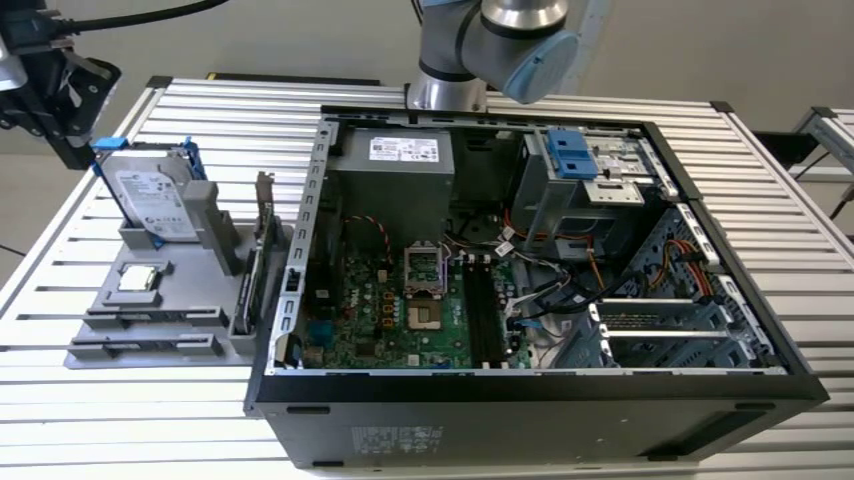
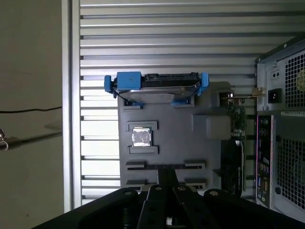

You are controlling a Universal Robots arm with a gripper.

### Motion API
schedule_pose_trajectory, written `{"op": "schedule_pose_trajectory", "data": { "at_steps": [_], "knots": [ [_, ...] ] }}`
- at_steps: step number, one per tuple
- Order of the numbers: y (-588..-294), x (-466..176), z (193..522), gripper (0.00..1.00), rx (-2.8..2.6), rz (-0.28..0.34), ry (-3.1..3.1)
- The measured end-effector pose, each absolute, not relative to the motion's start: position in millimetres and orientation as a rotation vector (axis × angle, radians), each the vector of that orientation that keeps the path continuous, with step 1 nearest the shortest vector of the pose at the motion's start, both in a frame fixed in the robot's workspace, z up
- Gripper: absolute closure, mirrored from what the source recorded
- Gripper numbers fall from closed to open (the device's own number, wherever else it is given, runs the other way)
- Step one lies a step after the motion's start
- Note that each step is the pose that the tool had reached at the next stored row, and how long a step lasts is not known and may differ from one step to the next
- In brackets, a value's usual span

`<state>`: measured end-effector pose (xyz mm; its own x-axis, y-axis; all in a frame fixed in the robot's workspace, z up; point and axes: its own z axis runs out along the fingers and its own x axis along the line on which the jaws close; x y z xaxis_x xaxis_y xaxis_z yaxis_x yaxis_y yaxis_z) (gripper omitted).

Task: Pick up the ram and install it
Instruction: 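Reach for the ram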

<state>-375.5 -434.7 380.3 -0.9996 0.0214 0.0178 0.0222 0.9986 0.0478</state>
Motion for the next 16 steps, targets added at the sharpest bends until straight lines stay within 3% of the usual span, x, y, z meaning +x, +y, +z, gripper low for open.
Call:
{"op": "schedule_pose_trajectory", "data": {
  "at_steps": [16],
  "knots": [
    [-438.7, -375.5, 378.4, 1.0, -0.034, -0.075, -3.115]
  ]
}}
